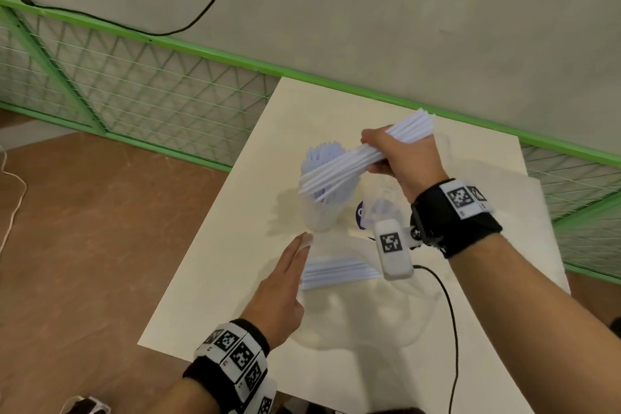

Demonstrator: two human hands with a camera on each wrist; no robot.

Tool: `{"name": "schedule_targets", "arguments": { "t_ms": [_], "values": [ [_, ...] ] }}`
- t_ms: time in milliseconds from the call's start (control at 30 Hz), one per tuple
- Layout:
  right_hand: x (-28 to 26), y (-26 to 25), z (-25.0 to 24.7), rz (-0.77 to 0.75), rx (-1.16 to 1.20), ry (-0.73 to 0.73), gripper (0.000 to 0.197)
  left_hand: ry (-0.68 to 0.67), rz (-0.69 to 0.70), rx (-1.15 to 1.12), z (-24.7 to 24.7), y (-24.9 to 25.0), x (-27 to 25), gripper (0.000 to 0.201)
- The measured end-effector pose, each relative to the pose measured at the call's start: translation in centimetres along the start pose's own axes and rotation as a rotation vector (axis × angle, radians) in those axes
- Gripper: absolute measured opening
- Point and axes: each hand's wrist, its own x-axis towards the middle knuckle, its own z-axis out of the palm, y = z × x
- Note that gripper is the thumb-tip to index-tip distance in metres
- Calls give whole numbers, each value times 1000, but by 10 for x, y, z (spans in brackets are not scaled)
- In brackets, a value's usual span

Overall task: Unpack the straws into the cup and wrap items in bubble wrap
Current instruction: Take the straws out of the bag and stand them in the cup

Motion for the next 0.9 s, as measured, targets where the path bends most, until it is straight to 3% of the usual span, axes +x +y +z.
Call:
{"name": "schedule_targets", "arguments": {
  "t_ms": [233, 367, 500, 600, 700, 800, 900],
  "values": [
    [20, 1, 2, -144, -380, 0, 13, 8, 7, -9, 0, -2, 1, 102],
    [27, 9, 9, -241, -619, -86, 16, 9, 11, -13, 0, -3, 3, 102],
    [29, 24, 19, -238, -739, -215, 33, 11, 15, -12, 2, -2, 4, 102],
    [26, 27, 20, -385, -763, -281, 48, 14, 10, -7, 2, -2, 4, 102],
    [14, 28, 15, -575, -651, -194, 74, 17, -1, -12, 2, -4, 4, 103],
    [-5, 38, 12, -731, -719, -138, 72, 23, -10, -18, 2, -5, 2, 103],
    [-15, 61, 15, -730, -993, -247, 68, 22, -13, -16, 2, -3, 2, 103]
  ]
}}
